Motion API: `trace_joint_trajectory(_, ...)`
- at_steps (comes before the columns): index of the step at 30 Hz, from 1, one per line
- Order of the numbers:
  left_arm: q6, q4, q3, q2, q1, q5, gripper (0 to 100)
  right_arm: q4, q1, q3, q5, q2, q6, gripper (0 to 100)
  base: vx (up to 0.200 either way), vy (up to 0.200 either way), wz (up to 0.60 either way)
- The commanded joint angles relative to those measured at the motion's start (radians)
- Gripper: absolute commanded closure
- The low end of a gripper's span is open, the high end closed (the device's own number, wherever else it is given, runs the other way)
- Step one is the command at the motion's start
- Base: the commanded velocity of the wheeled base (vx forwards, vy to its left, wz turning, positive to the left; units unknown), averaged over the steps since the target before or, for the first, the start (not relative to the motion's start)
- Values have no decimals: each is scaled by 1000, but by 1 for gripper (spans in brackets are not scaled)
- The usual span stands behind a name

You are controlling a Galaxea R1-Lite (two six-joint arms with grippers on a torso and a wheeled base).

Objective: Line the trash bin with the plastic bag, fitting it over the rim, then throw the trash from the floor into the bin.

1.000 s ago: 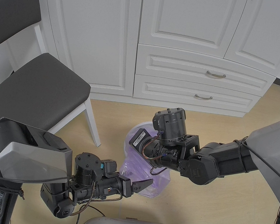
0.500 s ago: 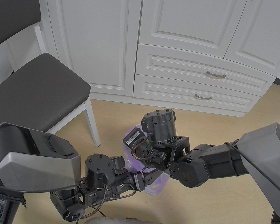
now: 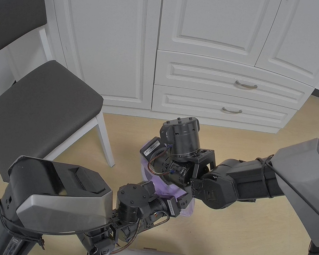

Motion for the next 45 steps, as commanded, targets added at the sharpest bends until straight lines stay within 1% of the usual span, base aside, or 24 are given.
trace_joint_trajectory(1, 1, 0, -18, 18, -12, 8, 0, -3, 0, -2, 0, -4, 0, 100, 0, 0, 0)
trace_joint_trajectory(6, 6, 0, -26, 21, -23, 18, 0, -3, 0, -2, -1, -6, 3, 100, 0, 0, 0)
trace_joint_trajectory(7, 9, 0, -36, 26, -29, 43, 0, -4, 0, -2, -1, -7, 4, 100, 0, 0, 0)
trace_joint_trajectory(8, 9, 0, -43, 29, -29, 51, 100, -4, -2, -2, -1, -7, 3, 100, 0, 0, 0)
trace_joint_trajectory(12, 7, 1, -53, 35, -28, 51, 100, -4, -3, -2, -3, -10, 4, 100, 0, 0, 0)
trace_joint_trajectory(15, 6, 1, -59, 40, -26, 51, 100, -4, -8, -10, -35, -12, 1, 100, 0, 0, 0)
trace_joint_trajectory(21, 3, 1, -56, 44, -14, 49, 100, -4, -17, -7, -46, -35, -11, 100, 0, 0, 0)
trace_joint_trajectory(22, 4, 1, -52, 43, 0, 43, 100, -4, -22, 1, -50, -47, -32, 100, 0, 0, 0)
trace_joint_trajectory(23, 4, 1, -49, 43, 2, 41, 100, -4, -25, 2, -61, -52, -49, 0, 0, 0, 0)
trace_joint_trajectory(27, 7, 0, -43, 37, 2, 41, 100, -7, -37, 32, -75, -73, -107, 0, 0, 0, 0)
trace_joint_trajectory(28, 9, 1, -43, 37, 2, 41, 100, -7, -37, 67, -78, -84, -152, 0, 0, 0, 0)
trace_joint_trajectory(30, 12, 1, -38, 35, 3, 41, 100, -23, -40, 136, -79, -114, -270, 0, 0, 0, 0)
trace_joint_trajectory(31, 12, 1, -36, 34, 3, 41, 100, -26, -42, 142, -79, -119, -278, 0, 0, 0, 0)
trace_joint_trajectory(32, 18, 1, -27, 31, 11, 35, 100, -58, -46, 193, -78, -150, -347, 0, 0, 0, 0)
trace_joint_trajectory(33, 18, 1, -27, 31, 11, 35, 100, -58, -46, 193, -78, -150, -347, 0, 0, 0, 0)
trace_joint_trajectory(34, 32, 3, -12, 20, 26, 6, 100, -155, -58, 278, -72, -193, -417, 0, 0, 0, 0)
trace_joint_trajectory(37, 38, 3, 10, -2, 46, -34, 100, -268, -83, 372, -66, -245, -520, 0, 0, 0, 0)
trace_joint_trajectory(39, 38, 3, 19, -26, 61, -54, 100, -331, -104, 435, -58, -279, -606, 0, 0, 0, 0)
trace_joint_trajectory(42, 38, 4, 34, -58, 83, -89, 100, -376, -120, 487, -50, -320, -675, 0, 0, 0, 0)
trace_joint_trajectory(43, 38, 9, 45, -83, 97, -123, 100, -385, -126, 518, -47, -352, -707, 0, 0, 0, 0)
trace_joint_trajectory(45, 38, 18, 51, -124, 114, -175, 100, -385, -131, 552, -46, -403, -743, 0, 0, 0, 0)
